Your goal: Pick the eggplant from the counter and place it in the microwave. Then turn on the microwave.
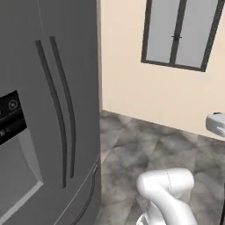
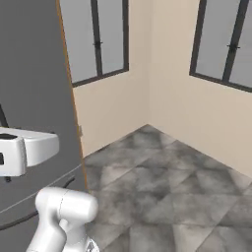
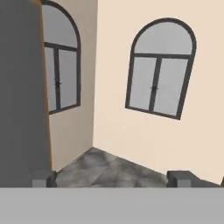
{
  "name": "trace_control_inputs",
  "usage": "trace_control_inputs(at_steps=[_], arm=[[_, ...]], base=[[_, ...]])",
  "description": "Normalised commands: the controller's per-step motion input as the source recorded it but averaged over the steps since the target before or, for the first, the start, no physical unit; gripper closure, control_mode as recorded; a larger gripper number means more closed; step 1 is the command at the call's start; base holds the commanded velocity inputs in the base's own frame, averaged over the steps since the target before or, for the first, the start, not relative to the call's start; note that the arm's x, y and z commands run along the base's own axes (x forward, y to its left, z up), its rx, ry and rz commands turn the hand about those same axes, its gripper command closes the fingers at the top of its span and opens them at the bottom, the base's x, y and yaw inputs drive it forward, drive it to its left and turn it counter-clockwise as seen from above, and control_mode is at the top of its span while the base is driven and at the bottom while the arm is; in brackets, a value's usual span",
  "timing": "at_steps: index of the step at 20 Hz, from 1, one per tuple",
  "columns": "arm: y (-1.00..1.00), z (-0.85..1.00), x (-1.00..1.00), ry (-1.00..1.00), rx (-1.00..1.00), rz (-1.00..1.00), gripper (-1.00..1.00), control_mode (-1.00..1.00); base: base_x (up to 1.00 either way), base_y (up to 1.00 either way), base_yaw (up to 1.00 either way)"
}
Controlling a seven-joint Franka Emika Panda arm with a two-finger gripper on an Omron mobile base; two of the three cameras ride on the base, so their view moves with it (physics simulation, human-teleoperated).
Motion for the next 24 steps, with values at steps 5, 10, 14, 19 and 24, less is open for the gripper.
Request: trace_control_inputs(at_steps=[5, 10, 14, 19, 24], arm=[[0.0, 0.0, 0.0, 0.0, 0.0, 0.0, -1.0, 1.0], [0.0, 0.0, 0.0, 0.0, 0.0, 0.0, -1.0, 1.0], [0.0, 0.0, 0.0, 0.0, 0.0, 0.0, -1.0, 1.0], [0.0, 0.0, 0.0, 0.0, 0.0, 0.0, -1.0, 1.0], [0.0, 0.0, 0.0, 0.0, 0.0, 0.0, -1.0, 1.0]], base=[[0.0, -0.16, -0.61], [0.0, -0.17, -0.62], [0.0, -0.19, -0.61], [0.0, -0.15, -0.61], [0.01, -0.14, -0.6]])
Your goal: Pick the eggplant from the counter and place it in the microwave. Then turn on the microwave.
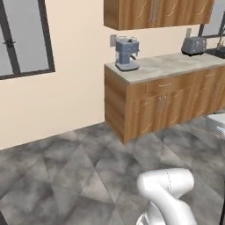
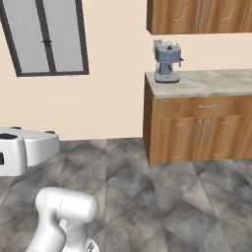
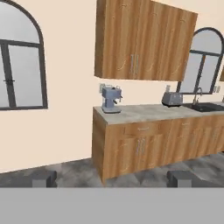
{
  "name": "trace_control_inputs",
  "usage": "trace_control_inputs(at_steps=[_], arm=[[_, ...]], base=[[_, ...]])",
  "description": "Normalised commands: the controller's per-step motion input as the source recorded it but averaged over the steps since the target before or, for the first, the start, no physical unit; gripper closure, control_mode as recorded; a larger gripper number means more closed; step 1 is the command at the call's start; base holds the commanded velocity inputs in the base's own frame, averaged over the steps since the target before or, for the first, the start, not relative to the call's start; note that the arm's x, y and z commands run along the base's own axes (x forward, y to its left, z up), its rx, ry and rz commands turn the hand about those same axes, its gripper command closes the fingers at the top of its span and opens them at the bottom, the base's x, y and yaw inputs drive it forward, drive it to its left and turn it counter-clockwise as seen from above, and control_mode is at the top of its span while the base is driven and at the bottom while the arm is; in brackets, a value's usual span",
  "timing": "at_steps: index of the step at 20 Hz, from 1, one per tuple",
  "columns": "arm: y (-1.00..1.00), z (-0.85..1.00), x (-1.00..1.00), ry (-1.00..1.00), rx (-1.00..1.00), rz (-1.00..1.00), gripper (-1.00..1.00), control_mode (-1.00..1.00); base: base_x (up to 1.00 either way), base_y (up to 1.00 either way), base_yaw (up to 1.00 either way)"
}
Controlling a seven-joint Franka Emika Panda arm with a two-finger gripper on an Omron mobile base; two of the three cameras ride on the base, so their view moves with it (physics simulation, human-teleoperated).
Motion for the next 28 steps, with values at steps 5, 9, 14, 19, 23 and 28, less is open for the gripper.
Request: trace_control_inputs(at_steps=[5, 9, 14, 19, 23, 28], arm=[[0.0, 0.0, 0.0, 0.0, 0.0, 0.0, -1.0, 1.0], [0.0, 0.0, 0.0, 0.0, 0.0, 0.0, -1.0, 1.0], [0.0, 0.0, 0.0, 0.0, 0.0, 0.0, -1.0, 1.0], [0.0, 0.0, 0.0, 0.0, 0.0, 0.0, -1.0, 1.0], [0.0, 0.0, 0.0, 0.0, 0.0, 0.0, -1.0, 1.0], [0.0, 0.0, 0.0, 0.0, 0.0, 0.0, -1.0, 1.0]], base=[[0.02, -0.12, -0.59], [0.01, -0.1, -0.58], [0.0, -0.11, -0.59], [0.0, -0.09, -0.59], [0.01, -0.1, -0.58], [0.03, -0.08, -0.56]])
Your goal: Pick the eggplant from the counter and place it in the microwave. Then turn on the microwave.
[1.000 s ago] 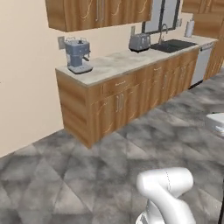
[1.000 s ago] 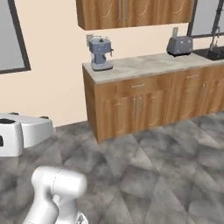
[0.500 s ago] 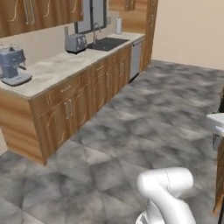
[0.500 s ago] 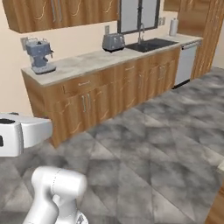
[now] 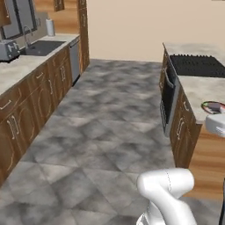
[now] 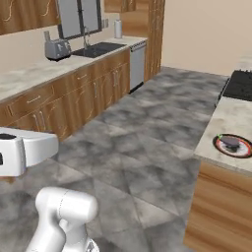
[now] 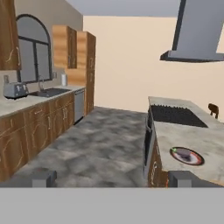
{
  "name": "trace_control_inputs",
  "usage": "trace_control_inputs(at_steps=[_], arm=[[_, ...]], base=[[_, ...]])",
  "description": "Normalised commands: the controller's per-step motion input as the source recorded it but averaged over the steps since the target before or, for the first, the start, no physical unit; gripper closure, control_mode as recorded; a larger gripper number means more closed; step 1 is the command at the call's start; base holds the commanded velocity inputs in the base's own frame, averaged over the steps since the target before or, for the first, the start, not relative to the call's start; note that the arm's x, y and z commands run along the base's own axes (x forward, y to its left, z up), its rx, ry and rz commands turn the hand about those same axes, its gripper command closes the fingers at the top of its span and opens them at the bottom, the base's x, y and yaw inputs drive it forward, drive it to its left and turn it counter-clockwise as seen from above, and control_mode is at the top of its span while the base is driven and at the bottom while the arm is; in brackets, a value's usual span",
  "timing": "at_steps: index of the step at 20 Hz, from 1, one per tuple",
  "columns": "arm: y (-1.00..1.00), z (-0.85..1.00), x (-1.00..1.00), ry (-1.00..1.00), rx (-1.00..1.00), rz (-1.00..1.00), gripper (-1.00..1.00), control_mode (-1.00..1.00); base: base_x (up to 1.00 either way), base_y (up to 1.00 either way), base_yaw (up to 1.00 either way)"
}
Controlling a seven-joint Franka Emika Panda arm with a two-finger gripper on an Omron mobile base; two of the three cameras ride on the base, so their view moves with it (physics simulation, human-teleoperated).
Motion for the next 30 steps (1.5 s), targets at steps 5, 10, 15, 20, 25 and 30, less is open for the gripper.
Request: trace_control_inputs(at_steps=[5, 10, 15, 20, 25, 30], arm=[[0.0, 0.0, 0.0, 0.0, 0.0, 0.0, -1.0, 1.0], [0.0, 0.0, 0.0, 0.0, 0.0, 0.0, -1.0, 1.0], [0.0, 0.0, 0.0, 0.0, 0.0, 0.0, -1.0, 1.0], [0.0, 0.0, 0.0, 0.0, 0.0, 0.0, -1.0, 1.0], [0.0, 0.0, 0.0, 0.0, 0.0, 0.0, -1.0, 1.0], [0.0, 0.0, 0.0, 0.0, 0.0, 0.0, -1.0, 1.0]], base=[[0.23, -0.01, -0.39], [0.36, -0.08, -0.21], [0.36, -0.23, -0.15], [0.45, -0.38, 0.0], [0.26, -0.56, -0.02], [0.13, -0.6, -0.13]])
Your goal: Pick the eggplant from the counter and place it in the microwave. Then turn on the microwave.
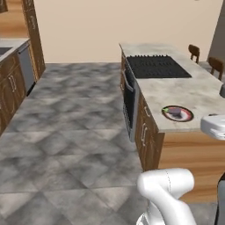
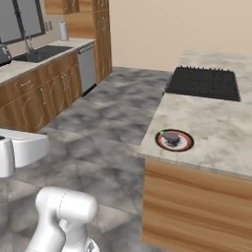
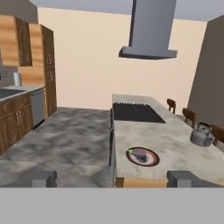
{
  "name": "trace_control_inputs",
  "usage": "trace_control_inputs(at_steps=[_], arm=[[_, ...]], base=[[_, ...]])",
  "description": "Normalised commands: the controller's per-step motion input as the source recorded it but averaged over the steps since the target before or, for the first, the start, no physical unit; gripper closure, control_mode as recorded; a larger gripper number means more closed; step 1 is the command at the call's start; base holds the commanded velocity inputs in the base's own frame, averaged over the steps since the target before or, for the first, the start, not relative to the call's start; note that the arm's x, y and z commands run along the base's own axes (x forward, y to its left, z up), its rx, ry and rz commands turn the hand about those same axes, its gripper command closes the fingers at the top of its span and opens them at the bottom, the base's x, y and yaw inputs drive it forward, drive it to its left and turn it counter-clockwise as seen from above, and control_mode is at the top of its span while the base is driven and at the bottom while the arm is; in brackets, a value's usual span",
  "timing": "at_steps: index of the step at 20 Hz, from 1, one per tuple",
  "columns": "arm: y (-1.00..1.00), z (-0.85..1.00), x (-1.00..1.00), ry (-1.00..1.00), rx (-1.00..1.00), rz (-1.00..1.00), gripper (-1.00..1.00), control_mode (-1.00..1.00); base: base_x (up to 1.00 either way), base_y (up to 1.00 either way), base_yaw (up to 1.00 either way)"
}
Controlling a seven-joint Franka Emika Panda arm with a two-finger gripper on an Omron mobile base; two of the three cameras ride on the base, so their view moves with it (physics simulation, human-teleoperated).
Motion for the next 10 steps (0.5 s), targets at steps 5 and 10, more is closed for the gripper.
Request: trace_control_inputs(at_steps=[5, 10], arm=[[0.0, 0.0, 0.0, 0.0, 0.0, 0.0, -1.0, 1.0], [0.0, 0.0, 0.0, 0.0, 0.0, 0.0, -1.0, 1.0]], base=[[0.3, -0.34, -0.27], [0.54, -0.19, -0.14]])
